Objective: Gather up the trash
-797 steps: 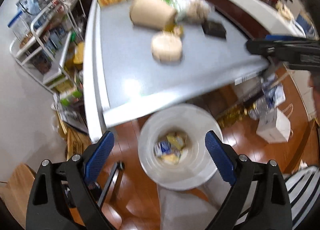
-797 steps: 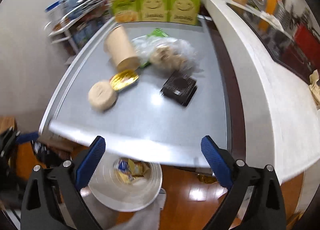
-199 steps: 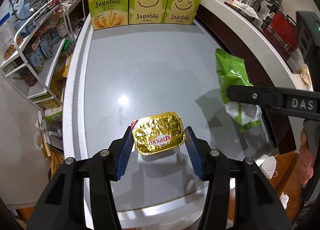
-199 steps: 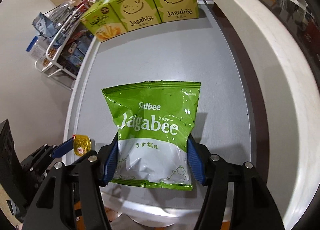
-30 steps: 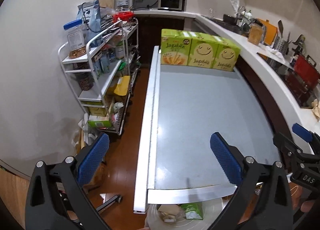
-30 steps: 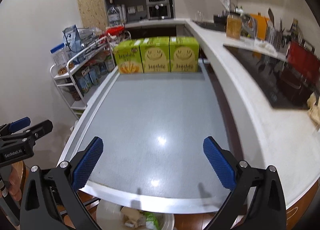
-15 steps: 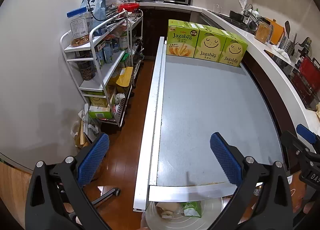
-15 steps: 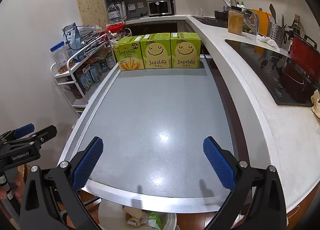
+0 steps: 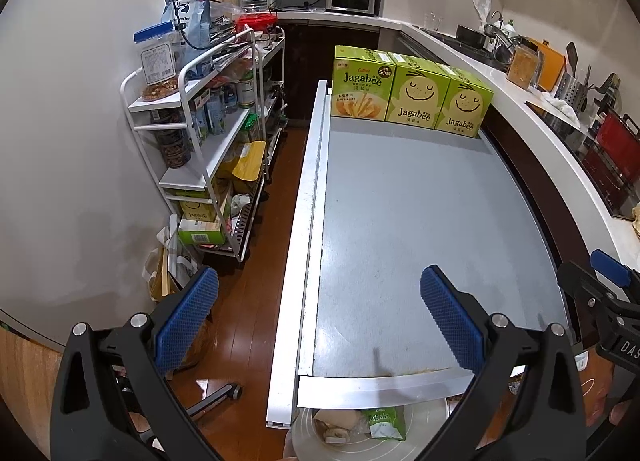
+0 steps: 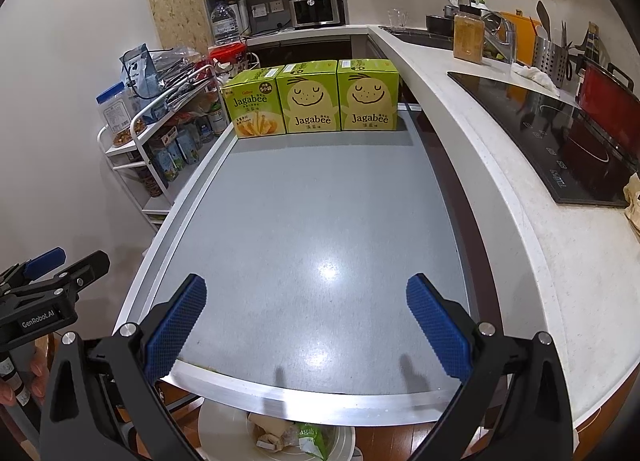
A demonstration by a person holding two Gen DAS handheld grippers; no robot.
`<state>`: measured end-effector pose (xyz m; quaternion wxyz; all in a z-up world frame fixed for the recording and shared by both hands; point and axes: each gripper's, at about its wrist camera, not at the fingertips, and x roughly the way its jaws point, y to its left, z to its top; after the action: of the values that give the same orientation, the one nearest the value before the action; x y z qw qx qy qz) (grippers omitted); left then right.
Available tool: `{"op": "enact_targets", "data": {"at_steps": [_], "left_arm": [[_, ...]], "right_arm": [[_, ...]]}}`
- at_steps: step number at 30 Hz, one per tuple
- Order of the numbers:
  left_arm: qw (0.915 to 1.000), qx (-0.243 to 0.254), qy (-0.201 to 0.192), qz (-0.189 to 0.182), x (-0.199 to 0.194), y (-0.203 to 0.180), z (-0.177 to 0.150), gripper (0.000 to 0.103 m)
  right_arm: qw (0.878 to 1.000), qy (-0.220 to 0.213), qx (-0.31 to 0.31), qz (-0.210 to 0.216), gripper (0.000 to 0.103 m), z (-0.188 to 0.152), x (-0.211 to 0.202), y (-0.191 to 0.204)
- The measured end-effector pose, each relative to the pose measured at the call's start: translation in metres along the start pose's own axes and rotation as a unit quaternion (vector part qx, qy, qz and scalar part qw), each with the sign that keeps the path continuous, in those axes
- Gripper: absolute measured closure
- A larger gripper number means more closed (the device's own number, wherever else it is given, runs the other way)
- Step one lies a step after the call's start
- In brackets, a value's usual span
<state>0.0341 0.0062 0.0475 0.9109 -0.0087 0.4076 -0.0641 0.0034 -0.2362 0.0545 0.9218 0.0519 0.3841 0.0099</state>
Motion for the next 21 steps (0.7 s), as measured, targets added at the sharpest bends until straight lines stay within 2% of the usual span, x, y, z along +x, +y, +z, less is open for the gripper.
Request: {"op": "enact_targets", "data": {"at_steps": [8, 14, 21], "left_arm": [[1.0000, -0.002, 0.005, 0.000, 0.0016, 0.0018, -0.0008, 0.001], [0.9998, 0.004, -0.010, 0.014, -0.0014, 0.0001, -0.0026, 0.001], [0.9999, 0.004, -0.007, 0.008, -0.0004, 0.0005, -0.0019, 0.001]], "right_arm": [[1.000, 0.000, 0.000, 0.000, 0.005, 0.0000, 0.0001, 0.0001], [1.000, 0.000, 0.000, -0.001, 0.005, 0.0003, -0.0009, 0.0006], [1.000, 0.000, 0.003, -0.003, 0.005, -0.0016, -0.0035, 0.0011]]}}
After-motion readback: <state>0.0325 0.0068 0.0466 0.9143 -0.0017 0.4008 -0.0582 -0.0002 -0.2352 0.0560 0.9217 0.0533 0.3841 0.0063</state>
